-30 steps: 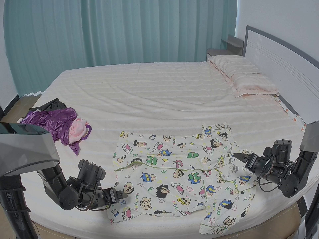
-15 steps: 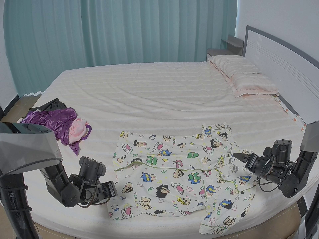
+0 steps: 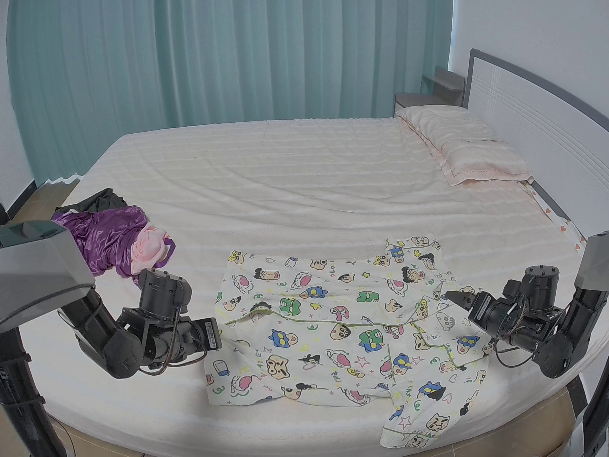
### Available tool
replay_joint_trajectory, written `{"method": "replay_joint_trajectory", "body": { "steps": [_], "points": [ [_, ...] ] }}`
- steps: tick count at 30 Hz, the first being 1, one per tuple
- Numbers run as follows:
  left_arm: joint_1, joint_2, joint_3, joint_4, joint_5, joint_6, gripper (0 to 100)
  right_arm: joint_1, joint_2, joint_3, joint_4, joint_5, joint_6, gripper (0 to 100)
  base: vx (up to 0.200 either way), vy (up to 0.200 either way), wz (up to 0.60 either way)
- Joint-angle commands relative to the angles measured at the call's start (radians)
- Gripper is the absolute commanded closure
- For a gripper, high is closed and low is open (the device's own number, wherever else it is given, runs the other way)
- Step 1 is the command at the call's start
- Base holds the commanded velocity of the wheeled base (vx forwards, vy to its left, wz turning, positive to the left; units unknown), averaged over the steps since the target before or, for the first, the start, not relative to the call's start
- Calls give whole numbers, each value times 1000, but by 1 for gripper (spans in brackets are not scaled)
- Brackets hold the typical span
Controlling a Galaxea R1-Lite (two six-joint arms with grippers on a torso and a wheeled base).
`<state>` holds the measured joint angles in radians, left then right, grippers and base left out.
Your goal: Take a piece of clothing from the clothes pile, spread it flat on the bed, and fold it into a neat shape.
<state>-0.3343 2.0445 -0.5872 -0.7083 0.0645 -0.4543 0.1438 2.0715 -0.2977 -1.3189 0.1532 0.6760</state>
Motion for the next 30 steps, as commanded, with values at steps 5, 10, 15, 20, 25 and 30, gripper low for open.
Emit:
{"method": "replay_joint_trajectory", "body": {
  "steps": [5, 10, 15, 20, 25, 30],
  "points": [
    [29, -9, -111, 24, -18, 23, 100, 5, -5, 0, 0, 0, 1, 0, 0, 0, 0],
    [32, 48, -186, 49, -41, 25, 100, 5, -4, -1, 0, 0, -1, 0, 0, 0, 0],
    [32, 80, -255, 101, -45, 25, 0, 5, 1, -5, 0, 0, -1, 0, 0, 0, 0],
    [52, 163, -338, 121, -45, 19, 0, 5, 2, -1, 0, 0, 1, 0, 0, 0, 0],
    [87, 200, -315, 127, -51, 12, 0, -3, -1, 17, 3, 2, -4, 0, 0, 0, 0],
    [135, 178, -229, 128, -141, -35, 0, -33, 9, 64, 12, 5, -36, 0, 0, 0, 0]
  ]
}}
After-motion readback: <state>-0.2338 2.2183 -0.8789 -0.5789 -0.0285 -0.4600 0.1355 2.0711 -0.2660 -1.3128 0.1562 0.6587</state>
